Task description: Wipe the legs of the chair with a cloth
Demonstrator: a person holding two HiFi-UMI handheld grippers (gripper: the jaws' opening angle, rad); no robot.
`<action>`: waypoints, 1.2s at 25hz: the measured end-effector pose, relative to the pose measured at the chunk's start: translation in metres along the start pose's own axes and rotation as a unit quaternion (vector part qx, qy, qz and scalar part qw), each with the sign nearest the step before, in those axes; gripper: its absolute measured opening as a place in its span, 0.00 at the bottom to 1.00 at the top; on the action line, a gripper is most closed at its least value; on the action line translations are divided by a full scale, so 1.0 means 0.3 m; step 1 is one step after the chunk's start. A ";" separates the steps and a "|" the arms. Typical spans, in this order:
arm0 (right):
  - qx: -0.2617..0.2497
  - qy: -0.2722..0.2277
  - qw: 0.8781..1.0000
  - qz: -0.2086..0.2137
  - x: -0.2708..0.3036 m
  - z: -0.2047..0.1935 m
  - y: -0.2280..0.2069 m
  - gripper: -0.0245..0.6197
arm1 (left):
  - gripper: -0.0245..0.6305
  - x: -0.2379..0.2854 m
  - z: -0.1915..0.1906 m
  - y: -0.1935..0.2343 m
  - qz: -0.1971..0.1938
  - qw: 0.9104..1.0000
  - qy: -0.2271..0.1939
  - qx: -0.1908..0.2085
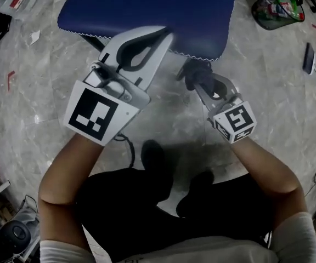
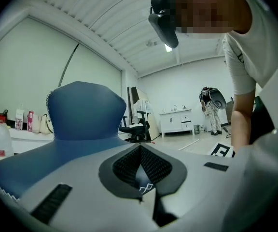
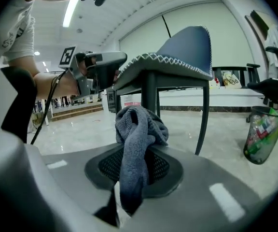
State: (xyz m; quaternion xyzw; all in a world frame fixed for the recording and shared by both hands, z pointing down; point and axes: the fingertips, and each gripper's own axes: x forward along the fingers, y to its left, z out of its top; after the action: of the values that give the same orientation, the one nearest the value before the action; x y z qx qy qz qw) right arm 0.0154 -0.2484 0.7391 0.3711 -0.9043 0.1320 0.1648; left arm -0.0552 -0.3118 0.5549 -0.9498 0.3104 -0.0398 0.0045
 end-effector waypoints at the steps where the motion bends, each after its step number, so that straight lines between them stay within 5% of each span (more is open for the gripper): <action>1: 0.000 -0.002 1.000 -0.004 0.010 -0.011 -0.014 0.16 | 0.05 0.001 -0.001 0.005 0.004 1.000 -0.002 0.004; 9: -0.040 -0.090 0.995 -0.020 -0.056 0.275 -0.006 0.16 | 0.05 0.012 -0.024 0.023 0.027 1.000 0.007 -0.009; 13: -0.025 -0.073 0.997 -0.022 0.016 0.103 -0.028 0.15 | 0.05 0.014 -0.041 0.024 0.029 0.999 0.011 -0.009; 23: 0.035 0.125 0.991 -0.021 0.284 -0.540 -0.048 0.15 | 0.05 0.033 -0.048 0.035 0.046 0.998 0.021 -0.023; 27: 0.036 0.149 0.988 -0.017 0.282 -0.561 -0.041 0.15 | 0.05 0.033 -0.040 0.035 0.045 0.998 0.010 -0.038; 30: 0.032 0.109 0.993 -0.014 0.213 -0.414 -0.028 0.15 | 0.05 0.022 -0.065 0.029 0.041 0.998 0.029 -0.024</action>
State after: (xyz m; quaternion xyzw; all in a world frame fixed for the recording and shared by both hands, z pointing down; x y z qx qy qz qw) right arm 0.0033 -0.2494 0.8786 0.3718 -0.8709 0.1986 0.2526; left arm -0.0565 -0.3224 0.5744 -0.9346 0.3496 -0.0599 -0.0255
